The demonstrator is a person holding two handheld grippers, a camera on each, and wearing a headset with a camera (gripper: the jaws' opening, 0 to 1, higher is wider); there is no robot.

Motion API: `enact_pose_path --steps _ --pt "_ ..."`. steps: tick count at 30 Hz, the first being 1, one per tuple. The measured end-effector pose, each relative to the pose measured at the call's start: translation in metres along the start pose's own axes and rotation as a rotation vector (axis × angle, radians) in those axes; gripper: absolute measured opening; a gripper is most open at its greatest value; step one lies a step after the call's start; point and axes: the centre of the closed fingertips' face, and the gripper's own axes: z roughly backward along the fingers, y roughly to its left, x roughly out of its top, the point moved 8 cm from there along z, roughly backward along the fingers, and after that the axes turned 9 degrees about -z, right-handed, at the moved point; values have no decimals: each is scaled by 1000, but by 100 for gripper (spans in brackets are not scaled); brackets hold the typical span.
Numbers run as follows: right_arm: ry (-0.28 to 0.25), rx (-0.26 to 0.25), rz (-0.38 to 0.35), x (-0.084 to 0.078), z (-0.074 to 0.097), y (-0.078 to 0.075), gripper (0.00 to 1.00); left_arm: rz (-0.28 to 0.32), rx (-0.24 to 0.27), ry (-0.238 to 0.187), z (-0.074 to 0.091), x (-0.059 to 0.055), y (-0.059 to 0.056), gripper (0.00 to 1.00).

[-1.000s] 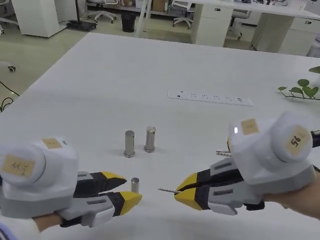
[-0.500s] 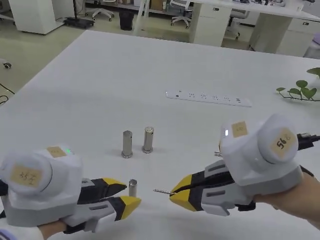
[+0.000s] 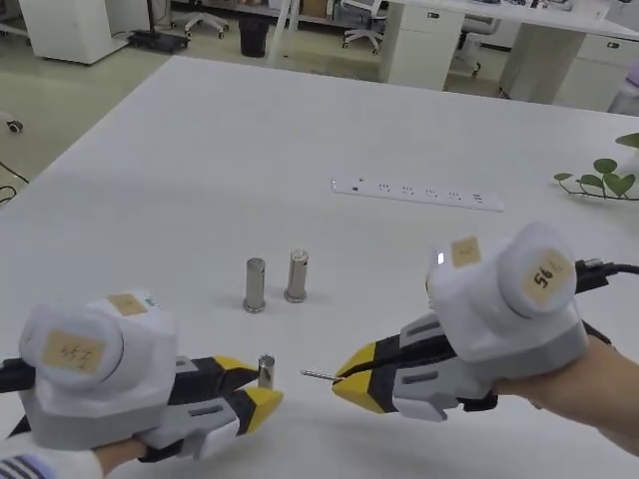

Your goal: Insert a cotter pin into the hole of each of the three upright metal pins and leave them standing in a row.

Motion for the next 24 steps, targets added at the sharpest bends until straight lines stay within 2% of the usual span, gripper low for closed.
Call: enact_pose_path --steps 11,20,24 --pt "6 9 15 6 -6 -2 2 -12 9 -5 -3 -1 -1 9" --pt "13 14 27 8 -12 -2 2 4 13 -15 -3 -2 -1 9" --pt "11 17 28 9 -15 -2 2 -7 14 -17 -4 -2 -1 9"
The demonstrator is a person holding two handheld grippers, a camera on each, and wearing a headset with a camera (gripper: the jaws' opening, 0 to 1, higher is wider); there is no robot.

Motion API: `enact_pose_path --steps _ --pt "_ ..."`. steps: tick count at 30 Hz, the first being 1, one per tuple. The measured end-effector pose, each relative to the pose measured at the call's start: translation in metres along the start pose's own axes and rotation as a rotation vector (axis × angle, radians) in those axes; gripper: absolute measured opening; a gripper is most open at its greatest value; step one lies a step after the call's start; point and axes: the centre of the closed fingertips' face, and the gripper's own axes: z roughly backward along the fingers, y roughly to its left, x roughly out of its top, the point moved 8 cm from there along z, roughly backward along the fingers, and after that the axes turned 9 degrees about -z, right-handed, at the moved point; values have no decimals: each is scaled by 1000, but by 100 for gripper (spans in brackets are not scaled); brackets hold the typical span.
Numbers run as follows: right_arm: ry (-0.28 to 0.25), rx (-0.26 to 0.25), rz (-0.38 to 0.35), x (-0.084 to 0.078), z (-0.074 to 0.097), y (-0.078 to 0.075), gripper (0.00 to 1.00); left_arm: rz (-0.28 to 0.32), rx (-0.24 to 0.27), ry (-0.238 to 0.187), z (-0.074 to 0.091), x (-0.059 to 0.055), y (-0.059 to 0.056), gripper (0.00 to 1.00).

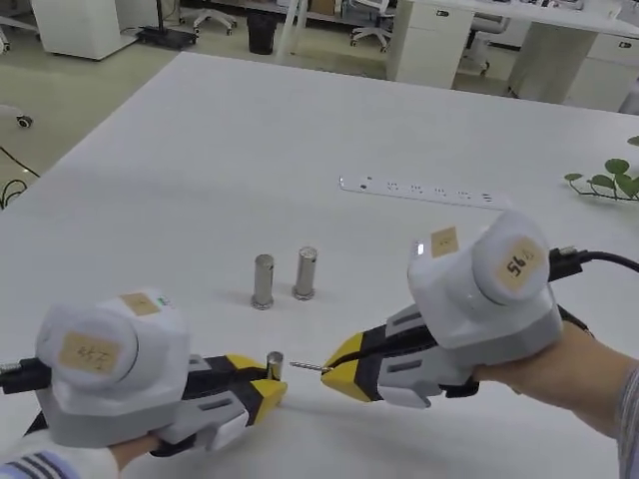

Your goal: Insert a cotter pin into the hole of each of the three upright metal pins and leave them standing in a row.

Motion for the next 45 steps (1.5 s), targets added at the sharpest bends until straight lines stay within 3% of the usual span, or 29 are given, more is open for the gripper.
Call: enact_pose_path --steps 27,45 --pt "-9 -6 -11 3 -5 -2 2 -28 11 -4 1 0 1 8" --pt "3 3 1 3 -8 -1 2 -110 7 4 1 0 -1 7"
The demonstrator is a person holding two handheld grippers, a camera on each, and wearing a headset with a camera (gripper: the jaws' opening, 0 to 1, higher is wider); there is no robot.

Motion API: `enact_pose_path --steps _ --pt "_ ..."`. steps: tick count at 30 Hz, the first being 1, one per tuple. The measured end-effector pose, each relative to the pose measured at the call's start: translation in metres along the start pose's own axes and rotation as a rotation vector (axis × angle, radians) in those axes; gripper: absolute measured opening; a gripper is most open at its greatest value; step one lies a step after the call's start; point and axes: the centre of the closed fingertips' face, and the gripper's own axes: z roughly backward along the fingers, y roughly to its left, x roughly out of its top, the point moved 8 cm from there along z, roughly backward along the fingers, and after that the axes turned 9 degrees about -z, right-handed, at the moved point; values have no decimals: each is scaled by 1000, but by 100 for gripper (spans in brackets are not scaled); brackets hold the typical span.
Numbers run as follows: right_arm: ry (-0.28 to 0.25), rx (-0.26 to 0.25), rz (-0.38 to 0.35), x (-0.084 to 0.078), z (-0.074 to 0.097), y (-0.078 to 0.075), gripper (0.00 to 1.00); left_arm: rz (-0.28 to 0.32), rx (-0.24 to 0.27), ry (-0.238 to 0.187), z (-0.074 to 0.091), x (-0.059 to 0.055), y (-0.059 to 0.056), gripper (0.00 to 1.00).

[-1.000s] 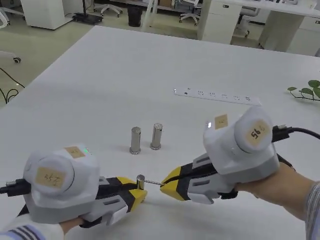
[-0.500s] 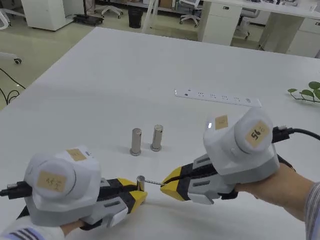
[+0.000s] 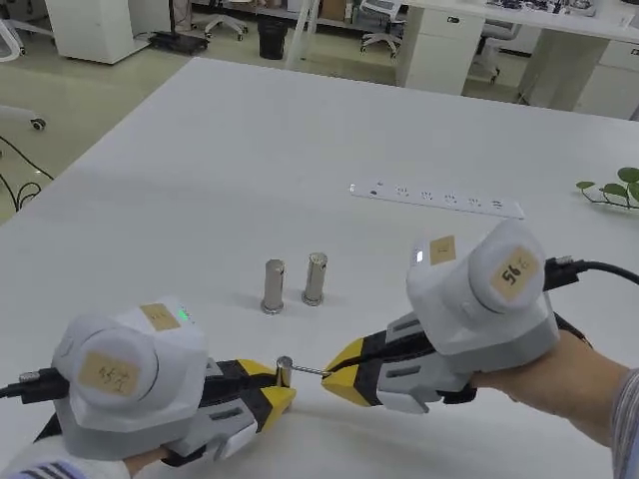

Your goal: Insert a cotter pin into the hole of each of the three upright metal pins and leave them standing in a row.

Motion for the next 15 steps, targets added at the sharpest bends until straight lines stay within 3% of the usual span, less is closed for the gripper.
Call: enact_pose_path --steps 15 --pt "6 9 33 7 -11 -1 2 -4 -3 -3 0 0 0 7"
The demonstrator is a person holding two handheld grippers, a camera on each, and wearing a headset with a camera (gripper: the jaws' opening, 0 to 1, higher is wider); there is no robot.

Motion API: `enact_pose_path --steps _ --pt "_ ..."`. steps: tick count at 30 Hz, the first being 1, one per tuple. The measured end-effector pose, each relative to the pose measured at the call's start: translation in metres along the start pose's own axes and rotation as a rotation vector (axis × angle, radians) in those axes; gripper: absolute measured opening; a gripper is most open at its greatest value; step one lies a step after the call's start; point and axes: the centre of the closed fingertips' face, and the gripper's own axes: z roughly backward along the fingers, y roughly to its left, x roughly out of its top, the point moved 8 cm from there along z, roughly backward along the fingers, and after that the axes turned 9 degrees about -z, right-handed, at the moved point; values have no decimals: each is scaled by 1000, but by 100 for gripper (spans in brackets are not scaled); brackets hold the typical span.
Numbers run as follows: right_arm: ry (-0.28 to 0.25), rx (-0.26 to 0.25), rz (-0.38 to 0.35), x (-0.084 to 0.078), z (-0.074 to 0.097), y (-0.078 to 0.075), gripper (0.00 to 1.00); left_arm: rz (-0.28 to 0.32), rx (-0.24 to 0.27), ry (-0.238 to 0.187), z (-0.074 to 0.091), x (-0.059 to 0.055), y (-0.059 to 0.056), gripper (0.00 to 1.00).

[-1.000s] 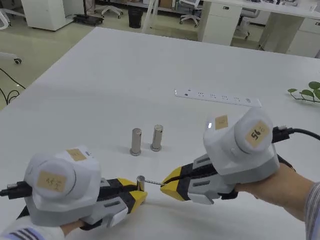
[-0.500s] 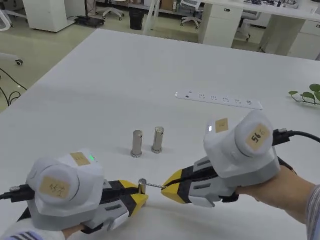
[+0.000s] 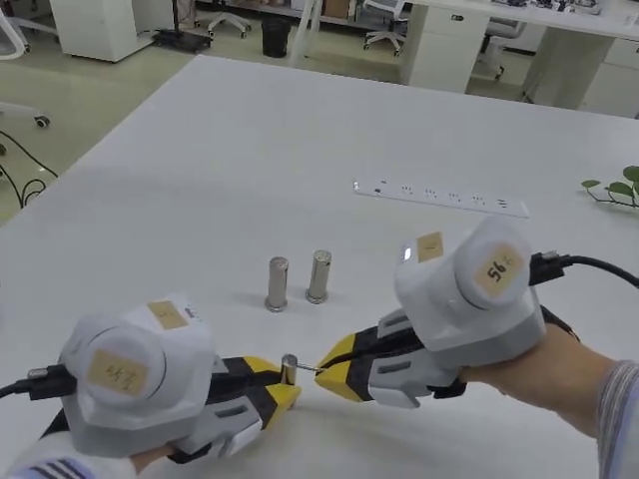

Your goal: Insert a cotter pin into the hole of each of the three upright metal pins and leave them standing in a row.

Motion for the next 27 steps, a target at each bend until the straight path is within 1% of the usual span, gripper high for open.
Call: enact_pose_path --steps 5,9,12,16,21,27 --pt "-9 4 12 6 -8 2 2 1 -5 -2 -1 1 -1 7" --pt "-7 -6 25 8 -10 1 3 19 0 -5 -2 0 1 7" --pt "-29 -7 46 8 -9 0 4 27 4 -7 -2 0 2 7" --pt "-46 -2 40 7 -7 1 8 28 3 -8 -3 0 2 7" --pt "-33 -3 34 2 -2 0 8 31 3 -9 -3 0 1 7" --pt "-46 -12 8 0 5 -2 4 32 3 -9 -3 0 1 7"
